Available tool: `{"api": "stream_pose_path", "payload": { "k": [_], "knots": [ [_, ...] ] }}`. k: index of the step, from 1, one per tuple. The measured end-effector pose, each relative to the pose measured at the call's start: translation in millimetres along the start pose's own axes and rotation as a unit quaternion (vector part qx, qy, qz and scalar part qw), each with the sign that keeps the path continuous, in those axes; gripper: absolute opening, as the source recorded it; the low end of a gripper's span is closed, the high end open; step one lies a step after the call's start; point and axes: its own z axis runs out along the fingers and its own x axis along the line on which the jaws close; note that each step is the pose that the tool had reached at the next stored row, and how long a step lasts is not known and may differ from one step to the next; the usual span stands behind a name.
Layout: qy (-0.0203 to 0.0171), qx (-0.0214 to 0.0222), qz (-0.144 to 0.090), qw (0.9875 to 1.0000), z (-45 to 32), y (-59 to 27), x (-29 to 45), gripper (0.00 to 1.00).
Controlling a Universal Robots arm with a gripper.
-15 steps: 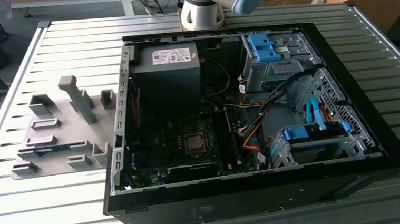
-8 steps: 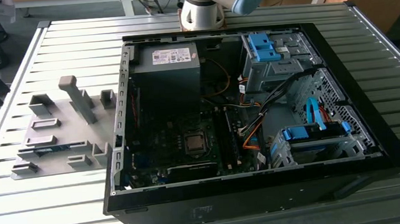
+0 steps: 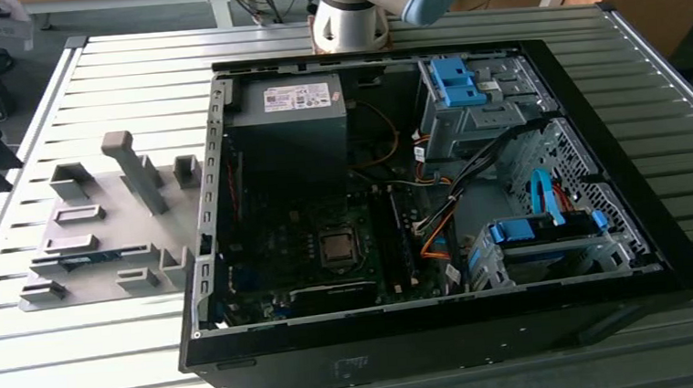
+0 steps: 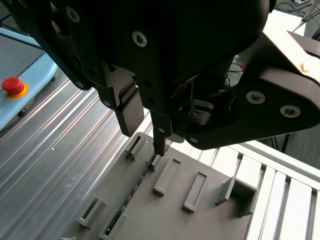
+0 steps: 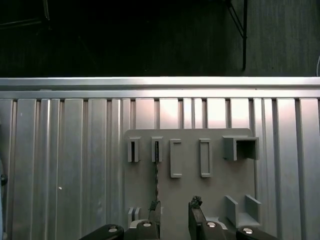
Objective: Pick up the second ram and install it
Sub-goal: 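Pick up the second ram and move it above second insertion slot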
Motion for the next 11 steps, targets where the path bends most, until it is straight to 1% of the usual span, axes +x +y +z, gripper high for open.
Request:
{"api": "stream_pose_path", "payload": {
  "k": [8,11],
  "knots": [
    [0.0003,-0.0002,-0.007,1.0000,12.0,-0.5,2.5,0.36],
    [0.0004,0.0000,-0.010,1.0000,15.3,-0.7,2.9,0.36]
  ]
}}
